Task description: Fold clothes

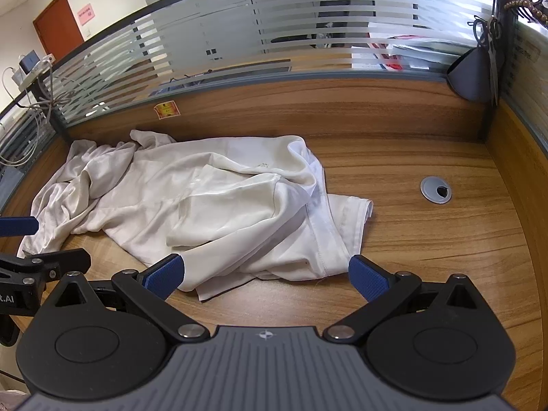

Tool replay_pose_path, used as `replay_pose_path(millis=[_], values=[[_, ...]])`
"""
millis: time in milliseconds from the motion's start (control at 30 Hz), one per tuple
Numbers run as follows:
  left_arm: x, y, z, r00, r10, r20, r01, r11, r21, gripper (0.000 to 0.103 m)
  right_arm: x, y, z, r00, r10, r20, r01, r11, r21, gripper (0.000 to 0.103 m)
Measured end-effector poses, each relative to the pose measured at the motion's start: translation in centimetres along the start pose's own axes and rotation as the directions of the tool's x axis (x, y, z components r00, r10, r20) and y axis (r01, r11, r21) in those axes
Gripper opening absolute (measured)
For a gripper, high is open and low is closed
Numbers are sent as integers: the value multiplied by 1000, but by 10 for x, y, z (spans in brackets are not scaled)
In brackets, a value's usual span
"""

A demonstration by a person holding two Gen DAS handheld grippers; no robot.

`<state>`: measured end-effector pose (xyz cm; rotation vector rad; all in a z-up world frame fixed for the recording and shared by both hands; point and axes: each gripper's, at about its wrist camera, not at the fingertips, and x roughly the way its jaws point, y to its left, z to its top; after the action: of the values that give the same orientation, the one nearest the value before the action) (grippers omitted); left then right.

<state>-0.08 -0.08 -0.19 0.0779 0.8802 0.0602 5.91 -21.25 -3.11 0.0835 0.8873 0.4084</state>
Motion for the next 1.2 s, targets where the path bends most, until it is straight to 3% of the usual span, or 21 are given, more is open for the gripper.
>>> replay_pose_path(millis=[133,233,1200], values=[[2,-2,-3,1000,10,-12,-10,1000,-12,103,-2,1,0,1000,4,-4,-4,1000,-1,103],[6,0,1,998,-28,-55,27,999,-19,103,0,1,0,1000,5,-7,-5,1000,-3,103],[7,3,0,997,-29,-67,27,999,-21,103,1,4,0,1000,-5,-9,5,999,-34,103]])
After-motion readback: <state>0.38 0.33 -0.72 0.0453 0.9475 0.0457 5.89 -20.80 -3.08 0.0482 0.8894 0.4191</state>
